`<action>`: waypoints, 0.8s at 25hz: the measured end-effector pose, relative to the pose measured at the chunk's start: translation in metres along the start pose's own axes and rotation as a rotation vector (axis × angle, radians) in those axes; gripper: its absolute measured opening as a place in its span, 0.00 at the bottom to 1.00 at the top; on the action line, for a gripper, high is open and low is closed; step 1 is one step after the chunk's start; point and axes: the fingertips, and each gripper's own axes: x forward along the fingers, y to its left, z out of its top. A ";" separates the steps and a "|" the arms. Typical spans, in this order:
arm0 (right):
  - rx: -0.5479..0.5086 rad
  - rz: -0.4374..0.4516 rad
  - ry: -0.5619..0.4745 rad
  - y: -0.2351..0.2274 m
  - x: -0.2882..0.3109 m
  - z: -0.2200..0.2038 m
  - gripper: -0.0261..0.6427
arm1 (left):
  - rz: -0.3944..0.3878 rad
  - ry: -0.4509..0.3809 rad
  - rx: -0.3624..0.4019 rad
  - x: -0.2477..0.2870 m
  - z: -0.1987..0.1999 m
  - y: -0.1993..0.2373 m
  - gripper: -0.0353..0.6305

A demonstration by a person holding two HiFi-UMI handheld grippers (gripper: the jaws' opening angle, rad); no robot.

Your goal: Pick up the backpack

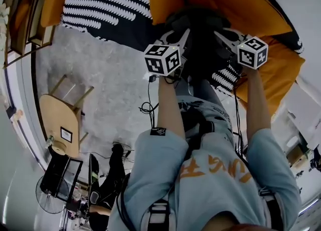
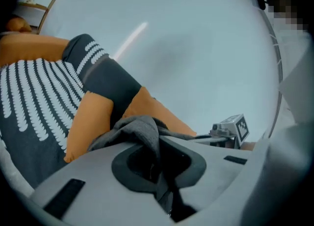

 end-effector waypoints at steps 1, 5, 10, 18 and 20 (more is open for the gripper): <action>0.000 -0.001 -0.017 0.004 -0.004 0.002 0.11 | -0.004 -0.004 0.022 -0.003 0.007 -0.003 0.12; 0.070 0.001 -0.118 0.021 -0.027 0.007 0.11 | -0.023 -0.023 0.035 -0.018 0.012 -0.022 0.12; 0.141 -0.014 -0.237 0.032 -0.058 0.010 0.11 | -0.048 -0.029 0.058 -0.029 0.014 -0.046 0.12; 0.136 -0.013 -0.342 0.052 -0.105 0.020 0.11 | -0.091 0.031 0.187 -0.048 0.023 -0.092 0.12; 0.101 0.004 -0.345 0.059 -0.127 0.014 0.11 | -0.108 0.030 0.232 -0.052 0.022 -0.115 0.12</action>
